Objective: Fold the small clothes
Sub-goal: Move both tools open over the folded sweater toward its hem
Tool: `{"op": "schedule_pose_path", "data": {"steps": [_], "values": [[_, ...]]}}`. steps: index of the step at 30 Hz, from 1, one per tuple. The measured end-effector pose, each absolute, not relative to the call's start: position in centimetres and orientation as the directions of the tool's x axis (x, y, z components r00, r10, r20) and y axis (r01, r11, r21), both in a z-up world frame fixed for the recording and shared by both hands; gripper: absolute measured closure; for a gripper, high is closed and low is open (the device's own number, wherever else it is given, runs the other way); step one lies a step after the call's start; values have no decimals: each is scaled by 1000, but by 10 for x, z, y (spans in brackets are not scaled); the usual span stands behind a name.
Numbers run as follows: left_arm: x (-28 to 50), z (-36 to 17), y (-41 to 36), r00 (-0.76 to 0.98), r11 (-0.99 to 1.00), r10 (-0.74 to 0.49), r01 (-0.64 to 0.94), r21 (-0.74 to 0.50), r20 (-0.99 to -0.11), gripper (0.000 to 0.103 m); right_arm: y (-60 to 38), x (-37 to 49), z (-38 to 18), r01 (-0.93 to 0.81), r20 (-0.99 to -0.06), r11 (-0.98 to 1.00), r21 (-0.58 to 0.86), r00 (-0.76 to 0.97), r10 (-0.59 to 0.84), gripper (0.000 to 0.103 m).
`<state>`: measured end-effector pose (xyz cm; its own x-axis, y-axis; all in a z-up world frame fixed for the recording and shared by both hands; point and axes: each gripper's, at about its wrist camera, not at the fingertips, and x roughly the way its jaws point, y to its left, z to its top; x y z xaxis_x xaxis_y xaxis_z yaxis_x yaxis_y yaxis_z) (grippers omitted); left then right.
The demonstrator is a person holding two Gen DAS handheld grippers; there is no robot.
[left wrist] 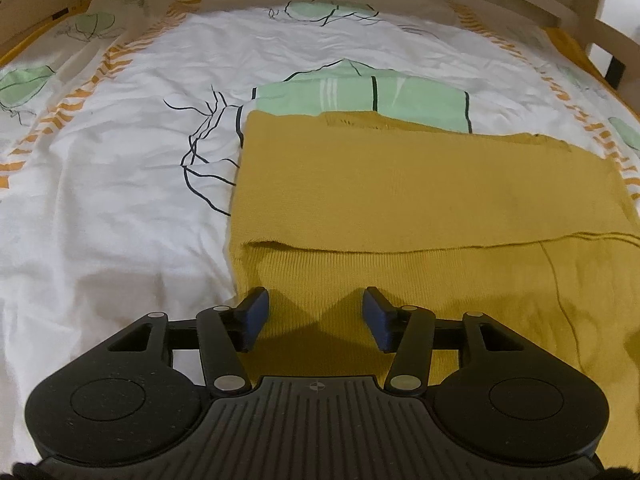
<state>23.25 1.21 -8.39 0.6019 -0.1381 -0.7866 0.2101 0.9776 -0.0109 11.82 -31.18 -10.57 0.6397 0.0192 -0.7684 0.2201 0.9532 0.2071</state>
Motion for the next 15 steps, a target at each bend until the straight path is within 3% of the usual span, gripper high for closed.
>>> {"op": "schedule_pose_path", "data": {"steps": [15], "values": [[169,-78,40,571,965,-208,253,-70,-794,51,-293,46,-101,254,-778,935,249,627,38,17]]}}
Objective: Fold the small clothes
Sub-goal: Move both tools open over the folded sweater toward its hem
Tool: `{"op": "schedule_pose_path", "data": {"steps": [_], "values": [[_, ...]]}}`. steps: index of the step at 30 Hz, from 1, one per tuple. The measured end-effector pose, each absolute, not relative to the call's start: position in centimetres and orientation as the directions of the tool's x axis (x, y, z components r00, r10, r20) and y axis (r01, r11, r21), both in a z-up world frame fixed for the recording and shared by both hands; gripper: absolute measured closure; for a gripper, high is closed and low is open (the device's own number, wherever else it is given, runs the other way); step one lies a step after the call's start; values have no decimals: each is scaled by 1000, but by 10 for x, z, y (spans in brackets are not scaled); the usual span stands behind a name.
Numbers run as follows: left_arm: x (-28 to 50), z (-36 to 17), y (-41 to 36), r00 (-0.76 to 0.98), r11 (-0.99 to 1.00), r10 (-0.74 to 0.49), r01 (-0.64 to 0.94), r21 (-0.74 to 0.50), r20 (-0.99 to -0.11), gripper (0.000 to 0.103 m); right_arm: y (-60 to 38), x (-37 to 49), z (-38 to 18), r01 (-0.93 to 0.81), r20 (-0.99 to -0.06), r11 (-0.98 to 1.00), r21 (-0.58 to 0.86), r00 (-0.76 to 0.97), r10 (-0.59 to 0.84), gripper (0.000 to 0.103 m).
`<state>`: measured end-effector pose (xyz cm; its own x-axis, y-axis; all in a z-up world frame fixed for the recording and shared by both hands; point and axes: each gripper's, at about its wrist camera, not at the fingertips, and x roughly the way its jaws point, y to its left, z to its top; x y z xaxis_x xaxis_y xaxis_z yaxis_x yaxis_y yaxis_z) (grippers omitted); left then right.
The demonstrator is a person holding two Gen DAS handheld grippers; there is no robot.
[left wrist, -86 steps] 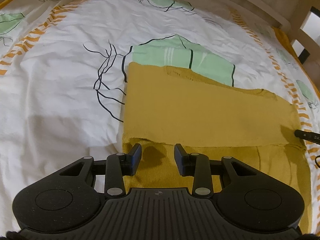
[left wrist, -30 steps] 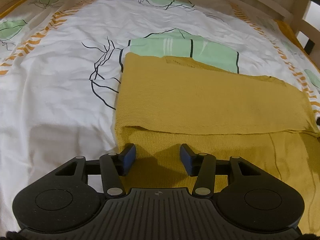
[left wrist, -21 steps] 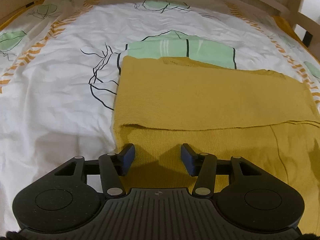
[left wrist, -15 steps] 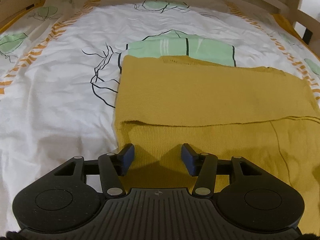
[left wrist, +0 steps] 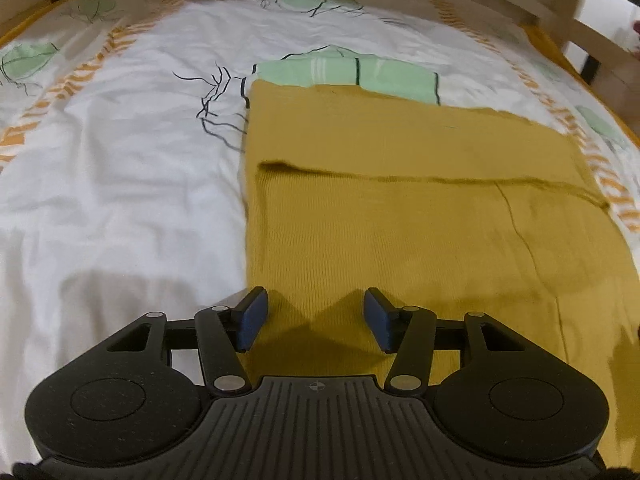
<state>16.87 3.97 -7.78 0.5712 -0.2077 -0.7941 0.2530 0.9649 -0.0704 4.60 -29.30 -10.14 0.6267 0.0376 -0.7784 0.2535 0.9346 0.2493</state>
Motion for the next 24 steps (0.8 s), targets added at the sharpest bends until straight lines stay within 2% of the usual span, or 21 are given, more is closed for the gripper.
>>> {"op": "schedule_pose_path", "data": {"steps": [2,6,12,24], "values": [[154,-80,44,568,970,-177,238,-46,-804,50,-292,37,-101,261,-777,930,260,628,40,16],[123,-81,55,582,974,-189,215,-75,-791,48,-289,22,-101,277,-785,926,256,619,32,15],[79,-81,58,616,971,-162,239,-13,-771,45,-290,0,-102,314,-785,901,301,617,47,11],[39,-78,90,526,981,-186,154,-122,-830,42,-290,-35,-94,332,-794,863,381,596,121,8]]}}
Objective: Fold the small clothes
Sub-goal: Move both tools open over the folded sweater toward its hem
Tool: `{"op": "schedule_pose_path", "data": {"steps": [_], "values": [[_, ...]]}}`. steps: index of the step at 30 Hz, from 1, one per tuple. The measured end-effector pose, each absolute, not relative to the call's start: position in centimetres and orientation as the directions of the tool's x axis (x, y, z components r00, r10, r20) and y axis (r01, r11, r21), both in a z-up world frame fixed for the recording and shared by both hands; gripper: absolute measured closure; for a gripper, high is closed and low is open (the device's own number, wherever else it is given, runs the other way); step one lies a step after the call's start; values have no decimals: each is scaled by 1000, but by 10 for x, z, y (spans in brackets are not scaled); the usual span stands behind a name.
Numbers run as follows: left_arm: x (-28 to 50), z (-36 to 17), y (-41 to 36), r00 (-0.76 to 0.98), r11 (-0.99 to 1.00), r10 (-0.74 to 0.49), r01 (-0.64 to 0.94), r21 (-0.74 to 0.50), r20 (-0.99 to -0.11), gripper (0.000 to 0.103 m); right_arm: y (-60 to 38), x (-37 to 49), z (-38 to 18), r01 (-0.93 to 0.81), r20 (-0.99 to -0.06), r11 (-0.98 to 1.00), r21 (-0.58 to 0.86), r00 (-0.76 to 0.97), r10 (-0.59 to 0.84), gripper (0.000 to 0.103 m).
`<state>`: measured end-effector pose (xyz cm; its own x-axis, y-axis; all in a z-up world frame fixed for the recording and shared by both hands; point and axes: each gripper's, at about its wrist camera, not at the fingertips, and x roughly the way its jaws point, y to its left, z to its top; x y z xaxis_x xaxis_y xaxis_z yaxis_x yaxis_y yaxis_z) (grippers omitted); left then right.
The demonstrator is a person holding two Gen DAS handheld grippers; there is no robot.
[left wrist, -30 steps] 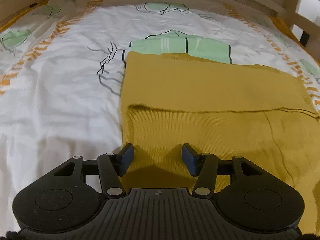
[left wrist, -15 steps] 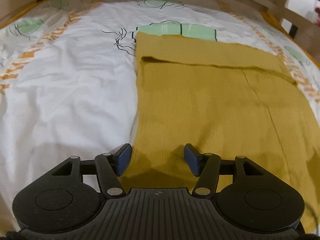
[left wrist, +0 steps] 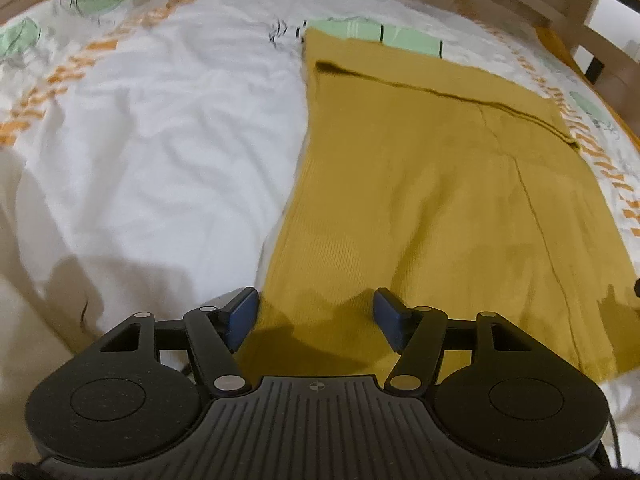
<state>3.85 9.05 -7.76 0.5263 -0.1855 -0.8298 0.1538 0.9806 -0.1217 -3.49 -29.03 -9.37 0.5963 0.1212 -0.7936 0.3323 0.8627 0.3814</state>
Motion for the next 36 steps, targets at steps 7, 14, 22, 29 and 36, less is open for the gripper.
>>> {"op": "schedule_pose_path", "data": {"steps": [7,14,22,29,36], "values": [[27,-74,107,462,972,-227,158,-172,-858,42,-302,-39,-90,304,-790,818,488,553,266,8],[30,-78,108,437,967,-251,162,-199,-864,40,-321,-34,-92,283,-772,759,586,480,416,9],[35,-81,114,437,957,-289,153,-246,-852,39,-319,-27,-96,262,-784,764,590,413,464,8],[36,-79,117,423,949,-316,160,-273,-849,40,-316,-26,-96,237,-794,786,571,401,456,8],[48,-75,142,354,936,-352,106,-337,-866,58,-319,-24,-98,245,-788,774,584,400,468,8]]}}
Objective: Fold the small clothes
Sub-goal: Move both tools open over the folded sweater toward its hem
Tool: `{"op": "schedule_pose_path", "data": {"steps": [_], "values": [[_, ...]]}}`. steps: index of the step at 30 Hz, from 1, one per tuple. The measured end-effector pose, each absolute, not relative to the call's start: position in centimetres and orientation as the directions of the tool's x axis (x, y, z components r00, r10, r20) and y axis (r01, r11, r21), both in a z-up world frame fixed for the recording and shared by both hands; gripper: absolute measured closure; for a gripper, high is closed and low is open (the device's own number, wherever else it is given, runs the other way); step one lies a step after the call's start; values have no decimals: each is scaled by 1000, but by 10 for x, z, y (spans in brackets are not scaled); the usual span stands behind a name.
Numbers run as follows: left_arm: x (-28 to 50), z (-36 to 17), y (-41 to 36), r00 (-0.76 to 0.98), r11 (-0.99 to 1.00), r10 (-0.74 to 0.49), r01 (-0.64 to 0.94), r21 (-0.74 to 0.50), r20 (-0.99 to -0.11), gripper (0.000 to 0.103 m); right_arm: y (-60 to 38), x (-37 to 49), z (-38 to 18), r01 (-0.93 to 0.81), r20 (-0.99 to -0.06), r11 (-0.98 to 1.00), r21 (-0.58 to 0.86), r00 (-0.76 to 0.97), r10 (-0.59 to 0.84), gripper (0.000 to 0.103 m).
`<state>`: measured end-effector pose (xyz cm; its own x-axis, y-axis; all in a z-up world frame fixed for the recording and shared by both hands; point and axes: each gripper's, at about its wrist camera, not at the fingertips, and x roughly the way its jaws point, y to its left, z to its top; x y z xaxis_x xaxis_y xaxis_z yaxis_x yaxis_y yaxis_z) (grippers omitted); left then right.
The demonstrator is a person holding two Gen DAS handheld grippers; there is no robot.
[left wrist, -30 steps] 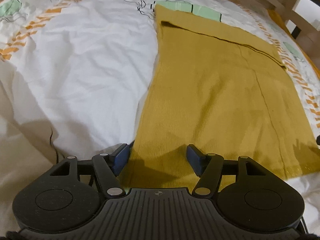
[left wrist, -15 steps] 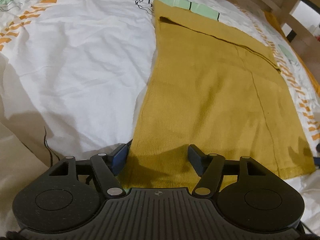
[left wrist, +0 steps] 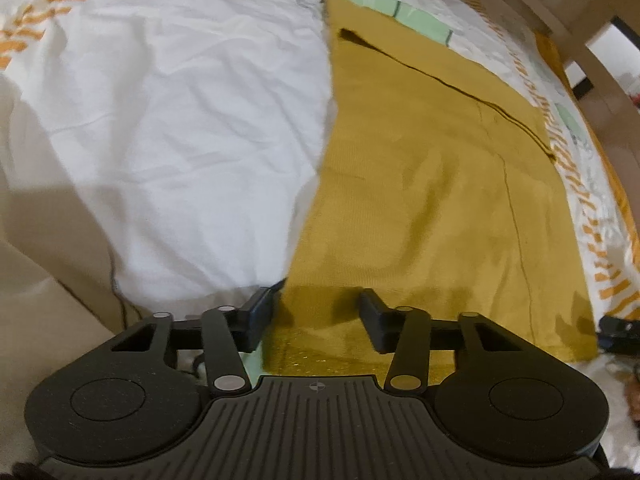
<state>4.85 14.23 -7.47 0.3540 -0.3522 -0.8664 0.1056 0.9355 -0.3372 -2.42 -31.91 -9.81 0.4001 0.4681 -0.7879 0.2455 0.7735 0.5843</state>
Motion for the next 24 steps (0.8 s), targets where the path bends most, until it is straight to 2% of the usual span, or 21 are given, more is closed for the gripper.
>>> {"op": "schedule_pose_path", "data": {"steps": [9,15,20,22,24], "values": [[50,-76,131,312,945,-320,177,-276,-895,57,-322,-23,-100,240,-786,773,588,394,475,6],[58,-83,131,314,933,-354,179,-312,-881,52,-318,-21,-102,232,-786,776,587,392,478,2],[62,-85,120,321,934,-342,219,-282,-883,47,-315,-20,-103,220,-791,786,578,389,473,2],[59,-83,119,324,934,-338,229,-274,-883,49,-316,-21,-103,225,-786,779,585,394,477,2],[56,-81,121,325,935,-336,225,-272,-884,61,-317,-21,-103,228,-785,776,588,395,478,2]]}}
